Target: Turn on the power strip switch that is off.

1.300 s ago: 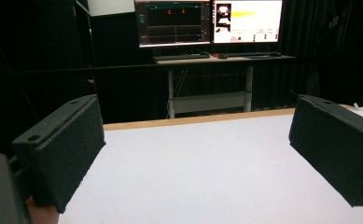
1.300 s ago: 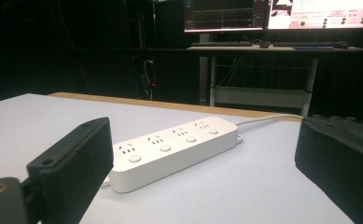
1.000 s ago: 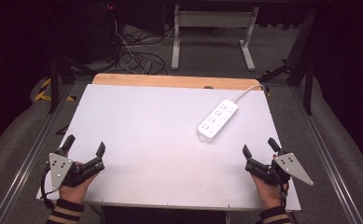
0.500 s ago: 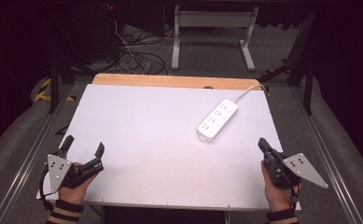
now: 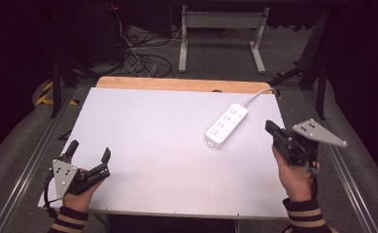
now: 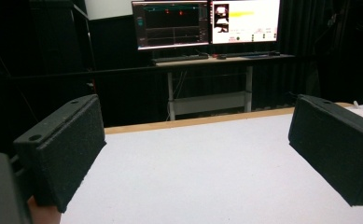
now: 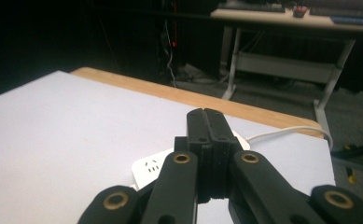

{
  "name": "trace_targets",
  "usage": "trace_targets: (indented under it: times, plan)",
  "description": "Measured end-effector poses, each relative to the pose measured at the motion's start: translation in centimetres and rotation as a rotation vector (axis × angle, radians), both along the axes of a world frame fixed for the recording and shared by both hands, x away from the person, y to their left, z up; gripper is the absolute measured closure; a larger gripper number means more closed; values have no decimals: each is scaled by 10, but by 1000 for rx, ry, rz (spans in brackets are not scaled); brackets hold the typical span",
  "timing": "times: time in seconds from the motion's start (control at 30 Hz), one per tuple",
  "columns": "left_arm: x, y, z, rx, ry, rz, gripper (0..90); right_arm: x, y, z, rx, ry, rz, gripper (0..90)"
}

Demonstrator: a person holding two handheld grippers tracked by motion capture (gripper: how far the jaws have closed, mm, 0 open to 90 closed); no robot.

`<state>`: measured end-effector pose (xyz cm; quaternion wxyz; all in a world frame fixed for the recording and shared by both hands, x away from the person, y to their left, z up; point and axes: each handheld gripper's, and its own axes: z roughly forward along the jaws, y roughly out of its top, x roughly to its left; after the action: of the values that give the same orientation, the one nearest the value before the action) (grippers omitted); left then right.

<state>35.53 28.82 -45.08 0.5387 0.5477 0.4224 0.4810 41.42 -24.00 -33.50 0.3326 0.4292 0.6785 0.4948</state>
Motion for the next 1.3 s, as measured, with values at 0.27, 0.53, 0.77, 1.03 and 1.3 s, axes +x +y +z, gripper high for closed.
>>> trace_targets:
  times: [0.27,0.53,0.77,1.03,1.3]
  plan:
    - [-1,0,0,18,1,2,44,54,10,30,-105,139,-41,900]
    - [2,-2,-4,38,22,-3,45,107,31,37,-199,263,-73,900]
    - [2,0,-2,27,9,-8,46,162,45,12,-288,405,-130,900]
    - [5,-4,-1,37,4,-17,47,216,63,-60,-311,593,-161,900]
    - [3,-1,-1,30,6,-13,51,235,61,-94,-285,659,-220,900]
